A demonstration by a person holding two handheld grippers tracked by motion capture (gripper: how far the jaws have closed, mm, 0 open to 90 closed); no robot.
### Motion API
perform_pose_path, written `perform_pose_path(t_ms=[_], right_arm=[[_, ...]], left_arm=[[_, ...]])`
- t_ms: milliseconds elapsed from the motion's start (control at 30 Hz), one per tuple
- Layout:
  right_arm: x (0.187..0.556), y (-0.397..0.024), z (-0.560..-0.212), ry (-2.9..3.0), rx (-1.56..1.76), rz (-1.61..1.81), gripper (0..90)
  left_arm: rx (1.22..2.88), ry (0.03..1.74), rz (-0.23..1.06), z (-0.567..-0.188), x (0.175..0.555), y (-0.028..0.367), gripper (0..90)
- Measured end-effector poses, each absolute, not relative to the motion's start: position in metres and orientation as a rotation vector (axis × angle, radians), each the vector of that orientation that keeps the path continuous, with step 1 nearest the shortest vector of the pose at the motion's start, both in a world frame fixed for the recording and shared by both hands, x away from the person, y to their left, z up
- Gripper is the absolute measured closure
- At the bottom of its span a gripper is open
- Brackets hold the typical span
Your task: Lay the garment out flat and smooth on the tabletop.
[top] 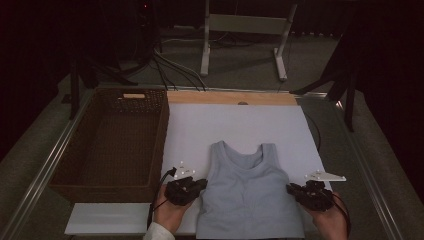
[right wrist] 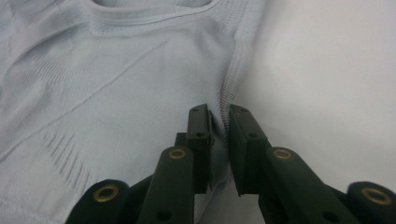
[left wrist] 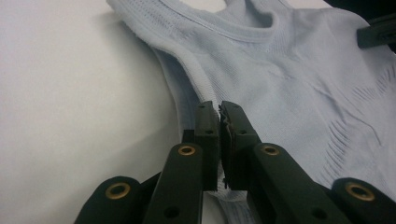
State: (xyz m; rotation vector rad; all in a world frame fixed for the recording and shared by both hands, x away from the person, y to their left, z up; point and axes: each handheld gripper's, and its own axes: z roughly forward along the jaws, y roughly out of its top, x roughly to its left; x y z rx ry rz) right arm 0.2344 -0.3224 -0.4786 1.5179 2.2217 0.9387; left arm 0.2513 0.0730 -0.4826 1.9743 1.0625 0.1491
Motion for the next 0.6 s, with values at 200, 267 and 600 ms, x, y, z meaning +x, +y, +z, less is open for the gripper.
perform_pose_path(t_ms=[200,267,600], right_arm=[[0.236,-0.325,-0.479,2.209,1.52,0.934,79.4],[0.236,-0.326,-0.478,2.196,1.52,0.944,79.3],[0.236,-0.329,-0.479,2.171,1.523,0.942,79.4]], left_arm=[[1.959,1.063,0.15,-0.483,0.256,0.072,85.4],[1.942,1.059,0.146,-0.482,0.257,0.072,82.7],[1.839,1.023,0.146,-0.473,0.268,0.076,50.6]])
